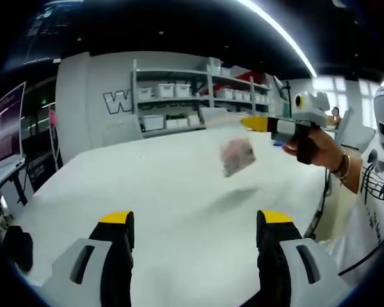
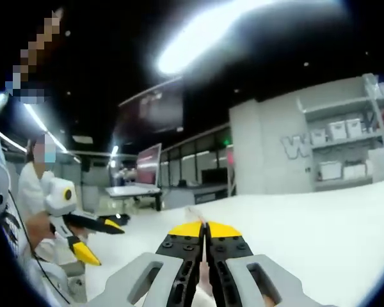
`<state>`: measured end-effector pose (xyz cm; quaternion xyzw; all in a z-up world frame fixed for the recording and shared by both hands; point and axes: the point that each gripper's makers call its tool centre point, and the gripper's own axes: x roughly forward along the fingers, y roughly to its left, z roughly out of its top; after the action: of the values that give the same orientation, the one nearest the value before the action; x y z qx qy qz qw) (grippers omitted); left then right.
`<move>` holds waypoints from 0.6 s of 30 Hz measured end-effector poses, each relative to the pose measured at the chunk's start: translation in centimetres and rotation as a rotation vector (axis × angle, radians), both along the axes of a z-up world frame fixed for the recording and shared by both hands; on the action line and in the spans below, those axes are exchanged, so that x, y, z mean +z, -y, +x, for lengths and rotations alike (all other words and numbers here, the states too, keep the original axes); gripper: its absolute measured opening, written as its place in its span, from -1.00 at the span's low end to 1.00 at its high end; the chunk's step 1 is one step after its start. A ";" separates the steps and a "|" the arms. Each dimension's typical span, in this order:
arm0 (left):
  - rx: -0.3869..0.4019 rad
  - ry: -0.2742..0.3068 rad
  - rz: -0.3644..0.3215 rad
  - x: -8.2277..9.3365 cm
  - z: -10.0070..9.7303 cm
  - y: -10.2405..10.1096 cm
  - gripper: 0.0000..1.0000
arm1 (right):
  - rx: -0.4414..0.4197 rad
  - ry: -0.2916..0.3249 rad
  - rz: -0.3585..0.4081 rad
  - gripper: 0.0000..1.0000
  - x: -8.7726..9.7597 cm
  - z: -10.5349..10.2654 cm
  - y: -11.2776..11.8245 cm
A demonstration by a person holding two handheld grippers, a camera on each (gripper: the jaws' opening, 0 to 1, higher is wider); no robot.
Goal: Open the resealable bag by pulling the two sides of the seal apart until the entire bag opening is separated and visibly accessible.
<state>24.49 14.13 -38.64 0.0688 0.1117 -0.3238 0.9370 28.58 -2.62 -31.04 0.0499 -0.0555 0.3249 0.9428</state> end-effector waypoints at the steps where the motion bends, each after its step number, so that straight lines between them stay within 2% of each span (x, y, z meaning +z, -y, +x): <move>1: -0.001 0.001 0.000 0.0 0.0 0.0 0.54 | 0.002 -0.002 0.002 -1.00 -0.1 -0.2 0.0; 18: -0.021 -0.003 0.013 -0.1 0.0 0.9 0.53 | 0.010 -0.018 0.029 -1.00 -0.7 -2.7 0.4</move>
<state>24.44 13.27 -38.74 0.0755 0.1146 -0.3329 0.9329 25.91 -2.98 -31.71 0.0669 -0.0517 0.3283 0.9408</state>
